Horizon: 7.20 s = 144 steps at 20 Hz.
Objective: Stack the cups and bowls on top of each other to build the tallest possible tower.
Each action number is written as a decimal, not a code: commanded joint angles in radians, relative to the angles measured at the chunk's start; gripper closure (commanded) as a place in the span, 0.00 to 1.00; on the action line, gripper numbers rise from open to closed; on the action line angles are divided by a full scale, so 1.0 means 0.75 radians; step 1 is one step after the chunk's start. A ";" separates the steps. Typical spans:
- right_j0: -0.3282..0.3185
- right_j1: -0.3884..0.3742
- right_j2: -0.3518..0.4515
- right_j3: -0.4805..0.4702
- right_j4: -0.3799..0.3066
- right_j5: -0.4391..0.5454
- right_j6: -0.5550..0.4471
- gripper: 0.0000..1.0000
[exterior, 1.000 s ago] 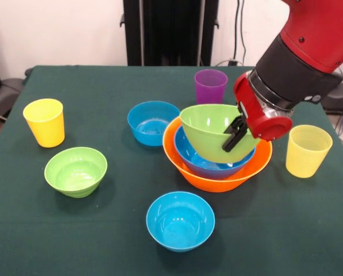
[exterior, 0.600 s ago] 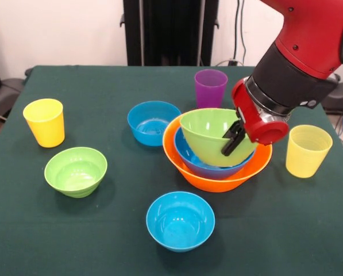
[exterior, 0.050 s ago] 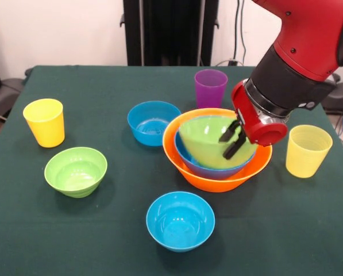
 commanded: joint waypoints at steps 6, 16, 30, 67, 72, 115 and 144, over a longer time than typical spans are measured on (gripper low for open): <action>-0.023 0.036 0.202 0.049 -0.044 -0.055 0.061 0.00; -0.030 -0.002 0.216 0.077 -0.055 -0.050 0.015 0.00; -0.123 -0.334 0.000 -0.131 -0.287 0.378 -0.300 0.00; -0.112 -0.228 0.061 -0.131 -0.514 0.164 -0.033 0.00; -0.104 -0.188 0.029 -0.171 -0.515 0.192 -0.008 0.00; -0.142 0.137 -0.290 -0.507 -0.453 0.171 0.207 0.00; -0.173 0.412 -0.747 -0.790 -0.344 0.447 0.312 0.00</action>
